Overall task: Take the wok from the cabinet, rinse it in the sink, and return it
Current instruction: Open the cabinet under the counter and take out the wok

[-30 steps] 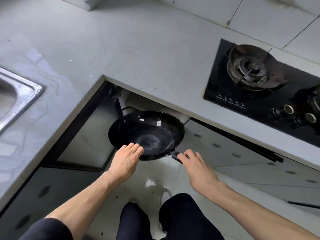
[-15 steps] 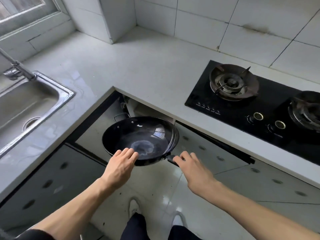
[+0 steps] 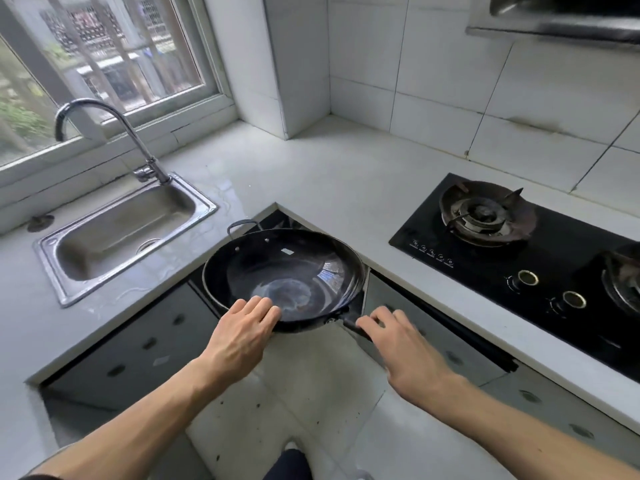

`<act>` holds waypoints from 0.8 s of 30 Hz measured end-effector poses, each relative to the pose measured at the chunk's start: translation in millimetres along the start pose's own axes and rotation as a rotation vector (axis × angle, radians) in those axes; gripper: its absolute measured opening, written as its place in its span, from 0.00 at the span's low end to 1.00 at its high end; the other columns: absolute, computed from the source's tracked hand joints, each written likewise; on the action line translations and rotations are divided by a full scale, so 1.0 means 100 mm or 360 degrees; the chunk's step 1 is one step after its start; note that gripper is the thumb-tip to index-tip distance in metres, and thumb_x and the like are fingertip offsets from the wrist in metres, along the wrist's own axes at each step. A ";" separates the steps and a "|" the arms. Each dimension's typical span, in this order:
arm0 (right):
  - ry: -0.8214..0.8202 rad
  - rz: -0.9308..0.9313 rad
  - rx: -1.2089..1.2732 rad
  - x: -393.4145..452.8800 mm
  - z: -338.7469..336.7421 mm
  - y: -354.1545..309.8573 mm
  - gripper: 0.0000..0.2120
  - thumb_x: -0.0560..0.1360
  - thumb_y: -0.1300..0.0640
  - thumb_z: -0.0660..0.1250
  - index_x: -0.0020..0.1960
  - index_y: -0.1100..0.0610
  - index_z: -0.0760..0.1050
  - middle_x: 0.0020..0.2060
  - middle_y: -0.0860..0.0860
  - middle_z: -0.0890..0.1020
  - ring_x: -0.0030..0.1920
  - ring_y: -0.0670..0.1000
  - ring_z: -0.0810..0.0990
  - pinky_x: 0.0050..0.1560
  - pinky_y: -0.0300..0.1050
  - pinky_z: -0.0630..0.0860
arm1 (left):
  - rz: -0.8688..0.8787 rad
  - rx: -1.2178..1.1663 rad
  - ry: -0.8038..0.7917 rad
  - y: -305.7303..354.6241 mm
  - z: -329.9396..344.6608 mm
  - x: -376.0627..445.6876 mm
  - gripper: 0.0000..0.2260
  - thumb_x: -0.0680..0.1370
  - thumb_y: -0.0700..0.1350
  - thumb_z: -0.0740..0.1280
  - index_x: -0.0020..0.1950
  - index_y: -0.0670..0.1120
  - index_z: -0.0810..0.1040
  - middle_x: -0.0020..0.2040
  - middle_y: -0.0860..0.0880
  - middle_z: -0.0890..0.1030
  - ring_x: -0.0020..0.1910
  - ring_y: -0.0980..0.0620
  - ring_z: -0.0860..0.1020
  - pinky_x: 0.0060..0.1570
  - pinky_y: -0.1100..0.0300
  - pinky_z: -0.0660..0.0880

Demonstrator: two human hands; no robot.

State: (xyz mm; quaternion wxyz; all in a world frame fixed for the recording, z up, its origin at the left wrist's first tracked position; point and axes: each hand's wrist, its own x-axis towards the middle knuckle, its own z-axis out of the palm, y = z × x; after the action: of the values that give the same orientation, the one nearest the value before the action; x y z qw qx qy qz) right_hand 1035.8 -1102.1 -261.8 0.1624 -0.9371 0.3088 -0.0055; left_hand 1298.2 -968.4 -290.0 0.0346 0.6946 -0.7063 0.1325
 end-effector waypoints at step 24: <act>0.0240 0.0269 -0.0299 1.95 -0.78 0.17 0.36 0.63 0.76 0.64 0.66 0.51 0.66 0.59 0.49 0.68 0.58 0.53 0.66 0.56 0.44 0.71 | 0.0188 -0.0241 0.0282 -1.53 0.50 2.09 0.18 0.62 0.32 0.70 0.46 0.46 0.70 0.41 0.49 0.71 0.38 0.48 0.69 0.35 0.56 0.68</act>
State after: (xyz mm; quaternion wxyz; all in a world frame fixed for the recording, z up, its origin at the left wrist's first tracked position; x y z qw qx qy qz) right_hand 1175.7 -1251.8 -210.2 0.0502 -0.9158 0.3970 -0.0334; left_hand 1450.0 -1183.1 -268.5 0.1414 0.6327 -0.7481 0.1413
